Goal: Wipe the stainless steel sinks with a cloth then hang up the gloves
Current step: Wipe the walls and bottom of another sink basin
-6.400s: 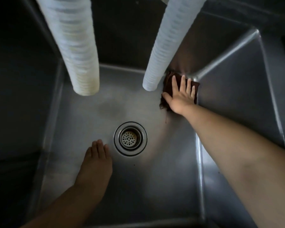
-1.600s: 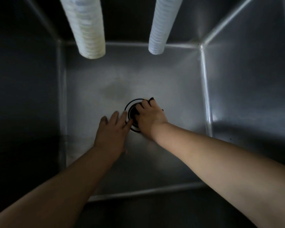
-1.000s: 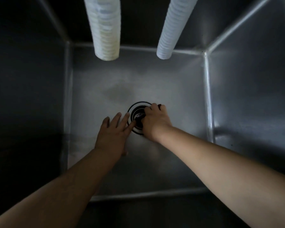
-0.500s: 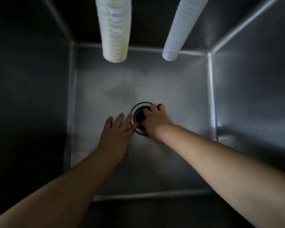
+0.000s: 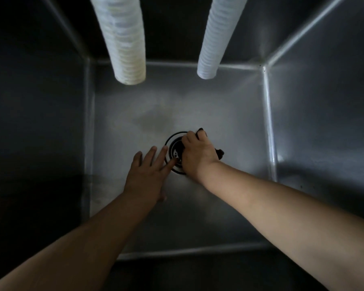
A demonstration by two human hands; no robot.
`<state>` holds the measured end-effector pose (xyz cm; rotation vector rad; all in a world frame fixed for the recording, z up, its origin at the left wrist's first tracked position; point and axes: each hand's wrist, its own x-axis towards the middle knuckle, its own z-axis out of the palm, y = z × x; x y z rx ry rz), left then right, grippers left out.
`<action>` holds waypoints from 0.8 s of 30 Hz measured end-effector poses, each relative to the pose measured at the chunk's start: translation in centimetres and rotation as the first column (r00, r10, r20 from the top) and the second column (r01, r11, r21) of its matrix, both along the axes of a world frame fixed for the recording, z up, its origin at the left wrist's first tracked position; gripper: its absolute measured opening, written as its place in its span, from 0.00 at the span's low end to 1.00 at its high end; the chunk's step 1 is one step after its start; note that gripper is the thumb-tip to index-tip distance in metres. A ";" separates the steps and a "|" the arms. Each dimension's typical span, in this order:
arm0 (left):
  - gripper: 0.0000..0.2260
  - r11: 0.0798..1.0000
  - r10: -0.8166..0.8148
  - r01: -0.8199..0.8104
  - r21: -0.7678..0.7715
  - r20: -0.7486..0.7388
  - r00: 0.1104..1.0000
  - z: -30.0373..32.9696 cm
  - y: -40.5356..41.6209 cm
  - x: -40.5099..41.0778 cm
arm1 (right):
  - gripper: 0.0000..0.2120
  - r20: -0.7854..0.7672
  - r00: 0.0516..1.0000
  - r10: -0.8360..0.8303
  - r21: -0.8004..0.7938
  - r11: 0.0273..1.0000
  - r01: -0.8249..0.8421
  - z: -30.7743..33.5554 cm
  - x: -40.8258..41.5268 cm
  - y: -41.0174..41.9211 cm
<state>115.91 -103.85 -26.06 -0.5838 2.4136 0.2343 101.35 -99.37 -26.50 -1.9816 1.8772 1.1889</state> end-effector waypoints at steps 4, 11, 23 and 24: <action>0.47 1.000 -0.008 0.008 -0.008 0.003 1.000 0.0 -0.1 0.1 | 0.20 0.023 0.998 -0.061 0.062 0.996 0.059 0.0 0.7 -0.5; 0.47 1.000 -0.013 0.013 0.001 0.027 1.000 0.1 -0.1 0.1 | 0.17 0.273 0.925 -0.263 0.040 0.964 0.262 0.2 -0.2 -0.2; 0.52 0.997 0.026 -0.026 -0.067 -0.002 1.000 -0.3 0.6 0.8 | 0.17 0.672 0.631 -0.388 -0.549 0.311 0.776 1.0 -6.4 5.4; 0.53 0.997 0.036 -0.036 -0.066 -0.004 0.999 -0.4 0.6 0.8 | 0.19 0.612 0.634 -0.472 -0.529 0.352 0.772 0.5 -7.4 5.3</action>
